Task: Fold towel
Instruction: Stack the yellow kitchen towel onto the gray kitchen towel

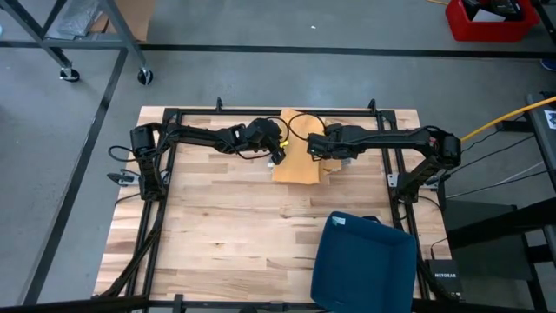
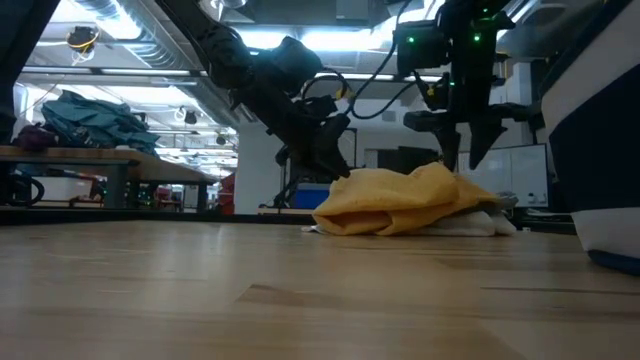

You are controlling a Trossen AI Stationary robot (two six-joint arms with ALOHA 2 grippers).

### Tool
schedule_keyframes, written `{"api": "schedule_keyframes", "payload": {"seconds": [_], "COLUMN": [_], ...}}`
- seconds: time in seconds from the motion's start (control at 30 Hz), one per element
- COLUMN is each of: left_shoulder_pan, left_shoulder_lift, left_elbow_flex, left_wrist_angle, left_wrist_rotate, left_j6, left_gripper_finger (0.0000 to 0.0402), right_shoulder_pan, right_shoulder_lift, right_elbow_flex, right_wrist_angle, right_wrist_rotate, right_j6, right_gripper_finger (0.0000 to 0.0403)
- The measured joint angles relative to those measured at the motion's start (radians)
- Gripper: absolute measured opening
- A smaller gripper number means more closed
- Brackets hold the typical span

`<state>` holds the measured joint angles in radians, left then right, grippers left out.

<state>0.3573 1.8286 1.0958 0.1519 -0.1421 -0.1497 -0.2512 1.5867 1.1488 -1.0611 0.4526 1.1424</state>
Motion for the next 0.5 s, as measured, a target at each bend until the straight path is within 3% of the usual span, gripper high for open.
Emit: {"api": "schedule_keyframes", "payload": {"seconds": [0.33, 0.5], "left_shoulder_pan": [-0.002, -0.003], "left_shoulder_lift": [-0.043, -0.040], "left_elbow_flex": [-0.001, -0.001], "left_wrist_angle": [0.026, 0.034], "left_wrist_rotate": [0.060, 0.168], "left_j6": [0.057, 0.116], "left_gripper_finger": [0.0132, 0.0132], "right_shoulder_pan": [0.002, 0.002], "right_shoulder_lift": [-0.071, -0.119], "right_elbow_flex": [0.059, 0.137], "right_wrist_angle": [-0.085, 0.049], "right_wrist_rotate": [0.024, -0.021], "right_j6": [-0.025, -0.145], "right_gripper_finger": [0.0186, 0.0179]}}
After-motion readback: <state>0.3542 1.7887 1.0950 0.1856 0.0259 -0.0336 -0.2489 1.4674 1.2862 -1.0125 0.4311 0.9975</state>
